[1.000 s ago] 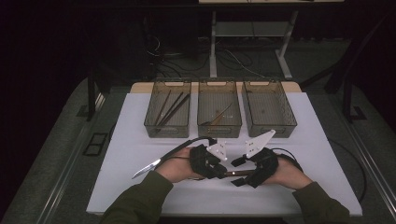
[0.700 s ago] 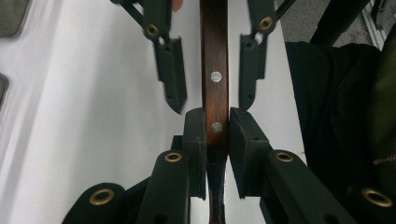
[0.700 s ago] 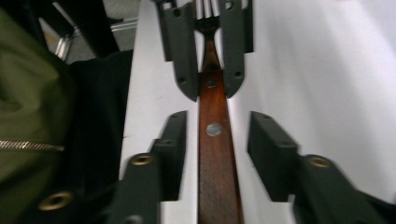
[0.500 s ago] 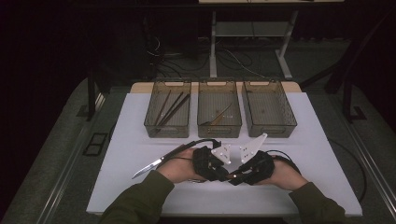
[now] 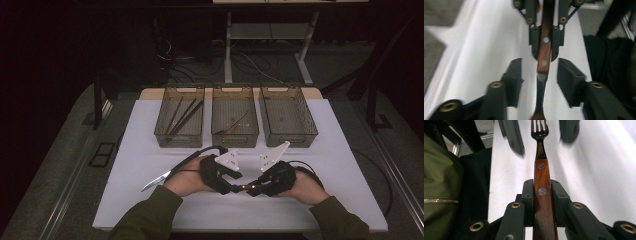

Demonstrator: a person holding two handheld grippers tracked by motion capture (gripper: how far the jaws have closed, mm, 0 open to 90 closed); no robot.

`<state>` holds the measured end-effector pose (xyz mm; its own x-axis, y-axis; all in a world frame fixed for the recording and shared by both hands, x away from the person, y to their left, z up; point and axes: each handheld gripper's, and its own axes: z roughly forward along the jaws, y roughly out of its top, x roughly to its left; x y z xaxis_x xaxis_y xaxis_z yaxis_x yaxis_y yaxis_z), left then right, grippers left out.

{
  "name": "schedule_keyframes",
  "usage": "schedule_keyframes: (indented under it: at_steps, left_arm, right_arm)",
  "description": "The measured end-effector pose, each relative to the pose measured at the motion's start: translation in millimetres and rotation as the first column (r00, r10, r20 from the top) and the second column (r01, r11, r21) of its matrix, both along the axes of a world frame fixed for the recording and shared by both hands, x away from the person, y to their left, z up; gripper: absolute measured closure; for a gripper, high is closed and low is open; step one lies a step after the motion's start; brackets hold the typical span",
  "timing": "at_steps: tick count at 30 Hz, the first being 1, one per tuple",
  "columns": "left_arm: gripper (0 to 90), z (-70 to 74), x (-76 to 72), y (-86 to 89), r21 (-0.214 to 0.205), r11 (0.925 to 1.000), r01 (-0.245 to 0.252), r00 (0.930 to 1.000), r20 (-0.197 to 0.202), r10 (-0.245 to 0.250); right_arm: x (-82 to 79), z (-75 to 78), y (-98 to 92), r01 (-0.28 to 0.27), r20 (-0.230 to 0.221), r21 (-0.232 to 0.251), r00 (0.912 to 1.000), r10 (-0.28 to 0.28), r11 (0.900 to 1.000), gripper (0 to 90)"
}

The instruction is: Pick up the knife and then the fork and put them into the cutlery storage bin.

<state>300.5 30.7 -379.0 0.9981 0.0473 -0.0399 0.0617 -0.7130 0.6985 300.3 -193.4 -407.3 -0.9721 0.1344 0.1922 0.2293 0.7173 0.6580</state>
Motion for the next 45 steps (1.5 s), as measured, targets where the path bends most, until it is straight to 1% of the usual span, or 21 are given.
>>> schedule_keyframes:
  at_steps: [3, 5, 6, 9, 11, 14, 16, 17, 18, 20, 21, 23, 24, 25, 28, 30, 31, 34, 36, 41, 45]
  left_arm:
    - [44.8, -2.2, 1.1, 19.4, -0.069, 0.9945, -0.078, 0.9969, -0.010, 0.078]
    - [40.1, -5.6, 1.4, 34.6, -0.114, 0.9852, -0.128, 0.9918, -0.002, 0.128]
    - [37.6, -8.2, 1.2, 42.3, -0.135, 0.9776, -0.162, 0.9867, -0.003, 0.163]
    - [31.9, -15.9, 0.9, 65.5, -0.160, 0.9496, -0.270, 0.9625, -0.013, 0.271]
    - [28.8, -20.6, -0.6, 80.2, -0.189, 0.9237, -0.333, 0.9424, -0.036, 0.333]
    - [23.1, -28.6, -6.0, 98.4, -0.217, 0.8889, -0.404, 0.9135, -0.041, 0.405]
    - [20.1, -35.0, -9.3, 106.5, -0.229, 0.8710, -0.435, 0.8986, -0.049, 0.436]
    - [18.2, -38.6, -10.5, 109.5, -0.227, 0.8669, -0.444, 0.8941, -0.046, 0.445]
    - [15.7, -42.4, -12.7, 110.8, -0.223, 0.8585, -0.462, 0.8851, -0.054, 0.462]
    - [13.4, -47.2, -14.6, 115.3, -0.201, 0.8580, -0.473, 0.8798, -0.052, 0.472]
    - [12.4, -49.3, -16.0, 116.4, -0.202, 0.8524, -0.482, 0.8747, -0.055, 0.482]
    - [5.9, -52.2, -18.2, 118.4, -0.189, 0.8515, -0.489, 0.8711, -0.057, 0.488]
    - [4.0, -53.6, -19.4, 118.9, -0.182, 0.8519, -0.491, 0.8702, -0.058, 0.489]
    - [2.2, -55.0, -19.8, 119.2, -0.173, 0.8561, -0.487, 0.8725, -0.054, 0.486]
    - [0.0, -57.6, -20.9, 118.4, -0.164, 0.8564, -0.489, 0.8714, -0.056, 0.487]
    - [0.0, -57.9, -20.8, 117.5, -0.166, 0.8554, -0.491, 0.8705, -0.052, 0.489]
    - [0.0, -57.9, -20.5, 117.5, -0.160, 0.8579, -0.488, 0.8720, -0.052, 0.487]
    - [0.0, -59.6, -19.4, 117.4, -0.144, 0.8588, -0.492, 0.8706, -0.068, 0.487]
    - [0.0, -59.4, -19.4, 117.5, -0.136, 0.8610, -0.490, 0.8717, -0.067, 0.486]
    - [0.3, -57.7, -20.7, 118.2, -0.152, 0.8551, -0.496, 0.8683, -0.068, 0.491]
    - [0.4, -57.3, -19.8, 119.8, -0.151, 0.8565, -0.493, 0.8695, -0.062, 0.490]
  right_arm:
    - [1.9, -0.2, -5.1, 0.025, 0.005, -0.001, 0.9997, -0.025, 0.9997, 75.4]
    - [2.6, 0.9, -8.3, 0.045, 0.008, -0.003, 0.9989, -0.045, 0.9990, 75.4]
    - [3.2, 1.5, -9.8, 0.056, 0.000, 0.000, 0.9984, -0.056, 0.9984, 75.4]
    - [6.5, 2.5, -14.4, 0.093, 0.009, 0.000, 0.9956, -0.093, 0.9957, 75.3]
    - [8.6, 3.3, -17.6, 0.124, 0.012, -0.002, 0.9923, -0.124, 0.9923, 75.3]
    - [11.9, 6.6, -23.1, 0.160, 0.022, -0.003, 0.9869, -0.160, 0.9872, 75.3]
    - [13.9, 9.9, -26.8, 0.182, 0.028, 0.003, 0.9828, -0.183, 0.9832, 75.3]
    - [15.1, 11.8, -28.8, 0.191, 0.031, 0.001, 0.9811, -0.191, 0.9815, 75.3]
    - [16.1, 13.3, -30.4, 0.206, 0.030, 0.002, 0.9781, -0.206, 0.9785, 75.3]
    - [16.9, 17.5, -32.9, 0.249, 0.012, 0.010, 0.9684, -0.249, 0.9685, 75.3]
    - [18.1, 19.6, -34.8, 0.261, 0.014, 0.015, 0.9652, -0.261, 0.9653, 75.3]
    - [20.8, 24.2, -39.6, 0.275, 0.022, 0.023, 0.9612, -0.275, 0.9613, 75.3]
    - [21.9, 26.5, -42.0, 0.288, 0.027, 0.025, 0.9569, -0.289, 0.9572, 75.3]
    - [23.1, 28.3, -44.3, 0.300, 0.031, 0.034, 0.9531, -0.301, 0.9533, 75.3]
    - [27.4, 34.7, -53.4, 0.336, 0.042, 0.053, 0.9400, -0.339, 0.9403, 75.3]
    - [29.9, 39.1, -60.1, 0.366, 0.047, 0.063, 0.9281, -0.369, 0.9284, 75.3]
    - [31.2, 41.1, -63.6, 0.380, 0.045, 0.070, 0.9226, -0.383, 0.9225, 75.3]
    - [35.7, 47.2, -73.7, 0.420, 0.047, 0.080, 0.9045, -0.424, 0.9042, 75.3]
    - [40.0, 51.3, -80.1, 0.453, 0.043, 0.099, 0.8877, -0.458, 0.8861, 75.3]
    - [51.6, 59.6, -91.2, 0.504, 0.052, 0.112, 0.8575, -0.512, 0.8563, 75.2]
    - [61.5, 66.0, -100.1, 0.539, 0.063, 0.123, 0.8339, -0.548, 0.8333, 75.3]
